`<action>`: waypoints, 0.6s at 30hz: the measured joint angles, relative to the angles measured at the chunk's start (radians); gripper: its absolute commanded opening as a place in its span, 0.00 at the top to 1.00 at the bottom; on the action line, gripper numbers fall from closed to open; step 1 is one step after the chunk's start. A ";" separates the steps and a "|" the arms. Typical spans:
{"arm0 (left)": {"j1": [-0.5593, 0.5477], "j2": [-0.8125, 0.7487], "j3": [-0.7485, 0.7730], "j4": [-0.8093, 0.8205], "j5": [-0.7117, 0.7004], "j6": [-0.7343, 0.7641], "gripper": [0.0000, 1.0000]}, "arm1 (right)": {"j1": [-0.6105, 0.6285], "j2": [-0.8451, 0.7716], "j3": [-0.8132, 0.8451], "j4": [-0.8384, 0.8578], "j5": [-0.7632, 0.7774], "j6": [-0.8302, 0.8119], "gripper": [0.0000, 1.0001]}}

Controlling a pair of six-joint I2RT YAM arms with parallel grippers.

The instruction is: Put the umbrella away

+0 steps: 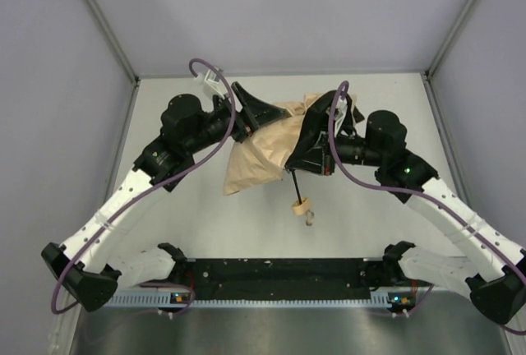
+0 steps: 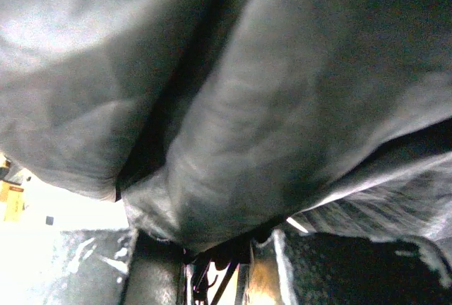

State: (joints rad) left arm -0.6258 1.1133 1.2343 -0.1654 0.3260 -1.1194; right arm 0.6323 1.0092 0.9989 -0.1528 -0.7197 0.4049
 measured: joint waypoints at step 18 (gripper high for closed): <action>0.015 0.131 0.063 -0.022 0.079 0.035 1.00 | 0.023 0.017 0.056 -0.116 0.085 -0.079 1.00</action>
State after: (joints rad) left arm -0.6109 1.2442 1.2976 -0.1871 0.4046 -1.0847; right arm 0.6548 1.0264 1.0554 -0.2684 -0.6350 0.3256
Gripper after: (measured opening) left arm 0.274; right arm 0.130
